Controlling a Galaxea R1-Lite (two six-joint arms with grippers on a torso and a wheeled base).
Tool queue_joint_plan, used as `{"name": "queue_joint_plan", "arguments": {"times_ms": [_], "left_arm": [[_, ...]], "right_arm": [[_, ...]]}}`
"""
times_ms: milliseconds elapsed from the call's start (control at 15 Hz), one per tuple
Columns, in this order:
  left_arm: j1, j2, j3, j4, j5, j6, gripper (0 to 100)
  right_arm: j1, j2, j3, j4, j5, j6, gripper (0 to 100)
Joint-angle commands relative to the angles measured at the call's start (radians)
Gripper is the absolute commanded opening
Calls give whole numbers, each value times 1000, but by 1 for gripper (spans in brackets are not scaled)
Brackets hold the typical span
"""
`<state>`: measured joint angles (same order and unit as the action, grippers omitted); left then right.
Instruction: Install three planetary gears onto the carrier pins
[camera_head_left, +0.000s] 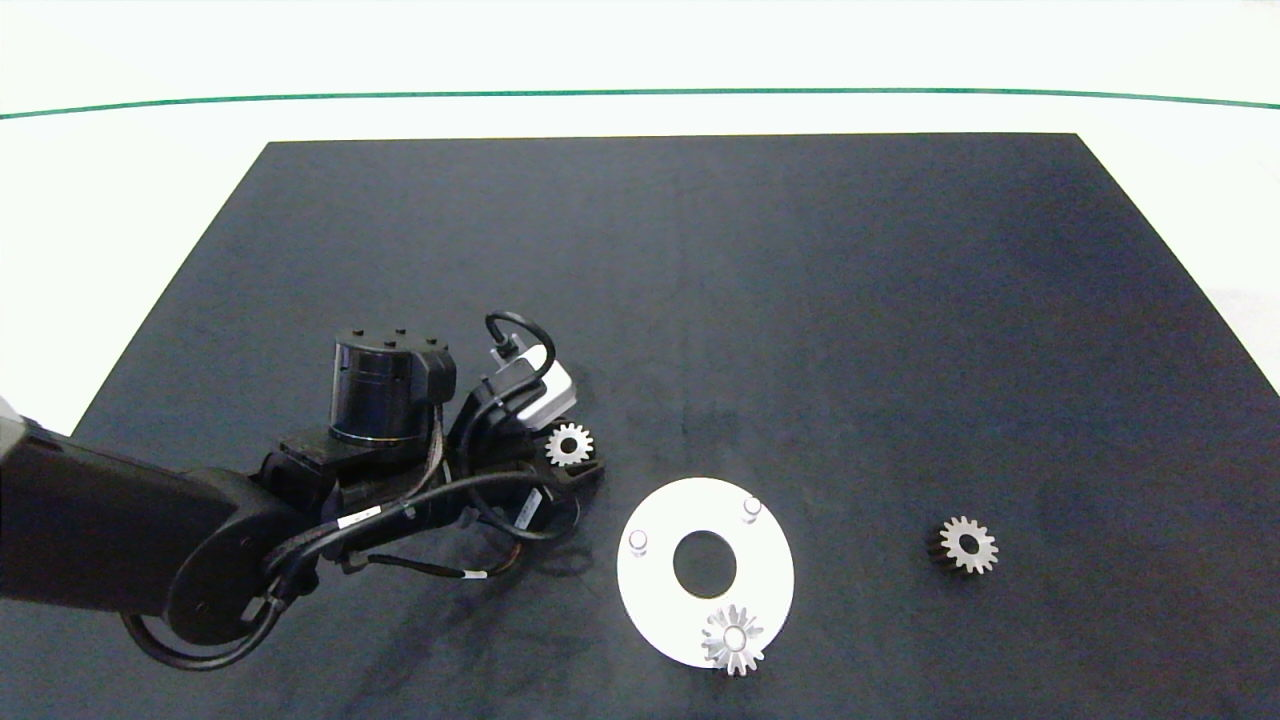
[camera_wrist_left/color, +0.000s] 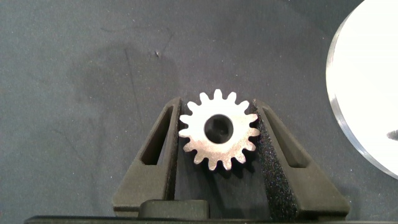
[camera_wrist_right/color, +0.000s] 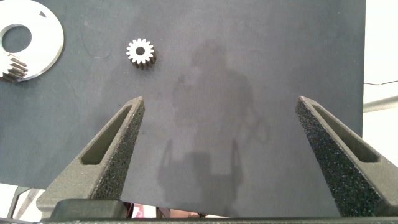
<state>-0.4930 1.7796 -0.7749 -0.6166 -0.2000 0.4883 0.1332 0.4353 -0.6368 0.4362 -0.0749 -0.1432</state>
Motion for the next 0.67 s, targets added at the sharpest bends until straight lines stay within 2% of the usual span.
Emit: {"name": "queue_joint_plan", "arguments": {"times_ms": [67,200,467,533,600,667], "left_arm": [[1,-8,11,-2,-2,3,16],[-9,-66,49,12,-2,1,16],[-45,-154,46,37,4,4,16],[-87,-195,40,77,17,4,16],[-121,-227,36,107,45,4,16],[-165,-253,36,124,86,4,16]], "right_arm": [[0,-3,-1,3,0,-1,100],[0,-4,0,3,0,-3,100],[0,-4,0,3,0,-3,100],[0,-4,0,3,0,-6,100],[0,-4,0,3,0,-6,100],[0,-6,0,3,0,-6,100]]}}
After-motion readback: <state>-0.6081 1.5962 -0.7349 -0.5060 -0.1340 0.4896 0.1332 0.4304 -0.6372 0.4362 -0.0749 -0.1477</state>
